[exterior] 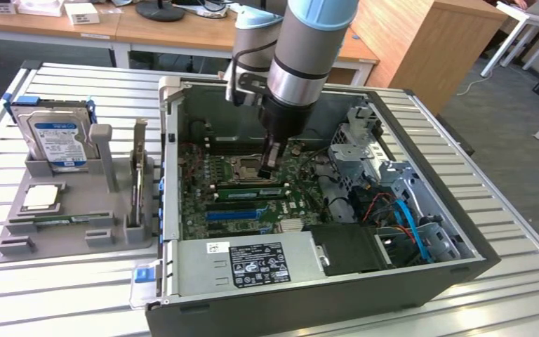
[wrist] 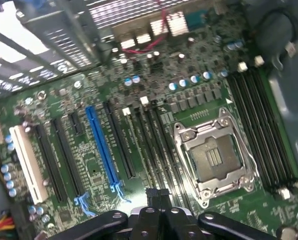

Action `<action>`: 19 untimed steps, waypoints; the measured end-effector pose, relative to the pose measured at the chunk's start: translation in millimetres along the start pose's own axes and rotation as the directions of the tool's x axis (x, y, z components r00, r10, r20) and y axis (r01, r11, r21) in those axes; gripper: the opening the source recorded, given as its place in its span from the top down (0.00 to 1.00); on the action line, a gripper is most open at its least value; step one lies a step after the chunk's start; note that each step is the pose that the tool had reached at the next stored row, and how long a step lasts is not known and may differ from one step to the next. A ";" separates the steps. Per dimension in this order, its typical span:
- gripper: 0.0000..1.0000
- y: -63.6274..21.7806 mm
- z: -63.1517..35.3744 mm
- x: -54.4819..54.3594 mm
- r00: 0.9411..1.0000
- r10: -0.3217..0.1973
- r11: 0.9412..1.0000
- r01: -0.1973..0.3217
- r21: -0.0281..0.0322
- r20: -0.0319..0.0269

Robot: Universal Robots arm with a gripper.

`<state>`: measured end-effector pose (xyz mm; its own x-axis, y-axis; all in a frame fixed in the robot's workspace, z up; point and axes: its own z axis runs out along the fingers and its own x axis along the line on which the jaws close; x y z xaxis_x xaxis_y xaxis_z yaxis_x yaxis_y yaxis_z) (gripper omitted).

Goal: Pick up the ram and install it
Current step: 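Press down the ram until it locks into place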

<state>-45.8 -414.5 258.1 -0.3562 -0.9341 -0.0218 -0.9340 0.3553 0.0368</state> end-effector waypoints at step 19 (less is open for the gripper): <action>0.89 0.0 1.1 0.0 0.942 0.335 0.942 -0.335 0.005 0.014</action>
<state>-45.8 -414.5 257.0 -0.6488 -0.7607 -0.0218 -0.7608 0.6479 0.0368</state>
